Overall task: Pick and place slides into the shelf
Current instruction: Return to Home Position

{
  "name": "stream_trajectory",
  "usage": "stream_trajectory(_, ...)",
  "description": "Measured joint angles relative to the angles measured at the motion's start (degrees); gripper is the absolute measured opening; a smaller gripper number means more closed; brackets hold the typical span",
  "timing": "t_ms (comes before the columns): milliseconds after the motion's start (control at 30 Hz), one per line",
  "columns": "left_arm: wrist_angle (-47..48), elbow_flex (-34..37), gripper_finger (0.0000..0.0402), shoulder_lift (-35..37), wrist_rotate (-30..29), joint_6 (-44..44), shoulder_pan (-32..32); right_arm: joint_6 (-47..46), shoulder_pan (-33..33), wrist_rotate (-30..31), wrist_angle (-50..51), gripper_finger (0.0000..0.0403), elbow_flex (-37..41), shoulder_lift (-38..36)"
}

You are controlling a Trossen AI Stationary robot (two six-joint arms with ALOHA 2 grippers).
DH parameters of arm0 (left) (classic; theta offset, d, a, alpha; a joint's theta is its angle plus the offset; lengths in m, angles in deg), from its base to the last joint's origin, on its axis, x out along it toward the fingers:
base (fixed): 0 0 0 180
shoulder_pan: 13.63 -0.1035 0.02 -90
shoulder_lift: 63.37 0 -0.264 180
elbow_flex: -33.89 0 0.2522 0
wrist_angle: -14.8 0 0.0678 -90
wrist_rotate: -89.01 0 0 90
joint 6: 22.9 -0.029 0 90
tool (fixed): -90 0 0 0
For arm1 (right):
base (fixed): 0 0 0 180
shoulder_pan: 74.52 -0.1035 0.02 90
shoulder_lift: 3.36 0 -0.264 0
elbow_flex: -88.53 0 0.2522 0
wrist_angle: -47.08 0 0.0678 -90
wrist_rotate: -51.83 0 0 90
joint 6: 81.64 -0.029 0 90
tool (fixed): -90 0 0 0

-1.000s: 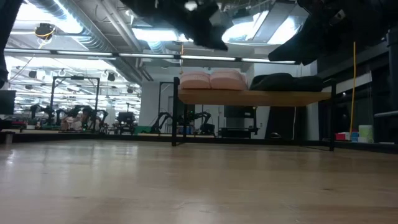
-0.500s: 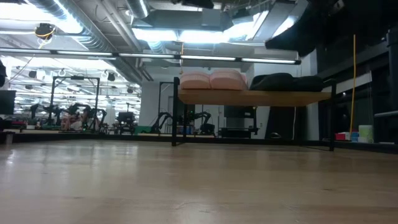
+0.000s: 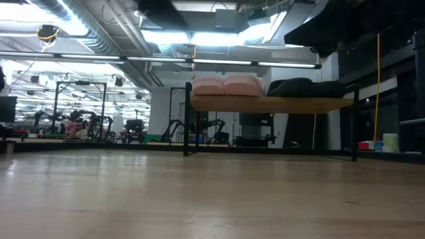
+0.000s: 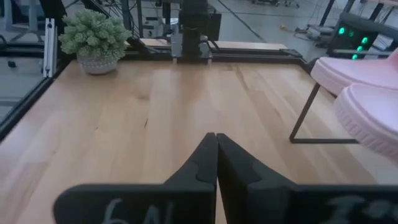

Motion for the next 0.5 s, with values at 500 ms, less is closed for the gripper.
stream_trajectory(500,-26.20,36.41,0.0000,26.26,4.87,6.03,5.50,-2.44,0.07,-0.39,1.36,0.0006,0.02,0.00)
